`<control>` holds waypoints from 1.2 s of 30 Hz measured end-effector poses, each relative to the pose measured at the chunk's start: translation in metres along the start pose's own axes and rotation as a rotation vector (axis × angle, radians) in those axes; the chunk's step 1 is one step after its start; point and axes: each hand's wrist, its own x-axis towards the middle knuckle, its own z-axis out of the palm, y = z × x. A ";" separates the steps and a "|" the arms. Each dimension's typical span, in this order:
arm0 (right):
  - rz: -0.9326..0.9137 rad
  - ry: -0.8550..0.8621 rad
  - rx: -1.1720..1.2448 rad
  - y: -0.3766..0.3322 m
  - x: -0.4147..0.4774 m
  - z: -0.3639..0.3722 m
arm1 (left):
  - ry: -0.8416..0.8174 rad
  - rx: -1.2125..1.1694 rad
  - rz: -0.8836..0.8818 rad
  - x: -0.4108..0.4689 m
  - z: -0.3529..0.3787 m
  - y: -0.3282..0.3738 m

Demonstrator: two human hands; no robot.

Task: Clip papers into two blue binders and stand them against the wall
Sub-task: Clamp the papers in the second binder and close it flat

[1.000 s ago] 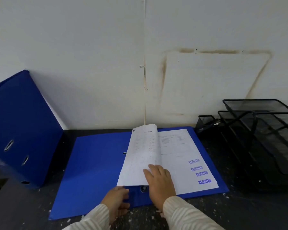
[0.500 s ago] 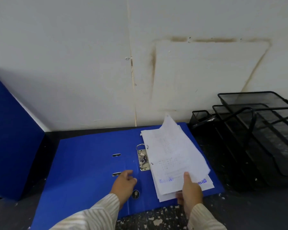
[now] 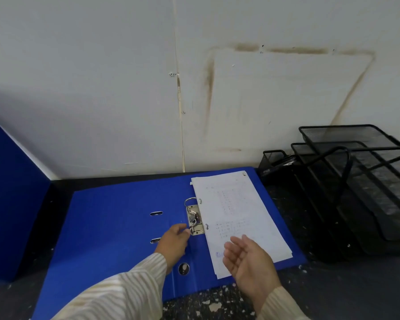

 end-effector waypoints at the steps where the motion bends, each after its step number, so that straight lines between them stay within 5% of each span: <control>1: -0.112 0.027 -0.118 -0.003 0.002 0.008 | -0.005 -0.021 0.001 0.000 0.001 0.001; 6: -0.585 0.046 -1.118 0.000 0.030 0.026 | 0.003 -0.093 -0.029 0.005 0.001 0.000; 12: -0.675 -0.007 -1.807 0.029 0.077 0.019 | -0.003 -0.128 -0.054 0.016 0.000 -0.004; 21: -0.796 0.101 -1.978 0.046 0.099 0.002 | -0.076 -0.090 -0.034 0.023 -0.001 -0.005; 36: -0.777 0.090 -1.953 0.046 0.096 0.003 | -0.167 0.329 0.126 0.035 0.004 0.000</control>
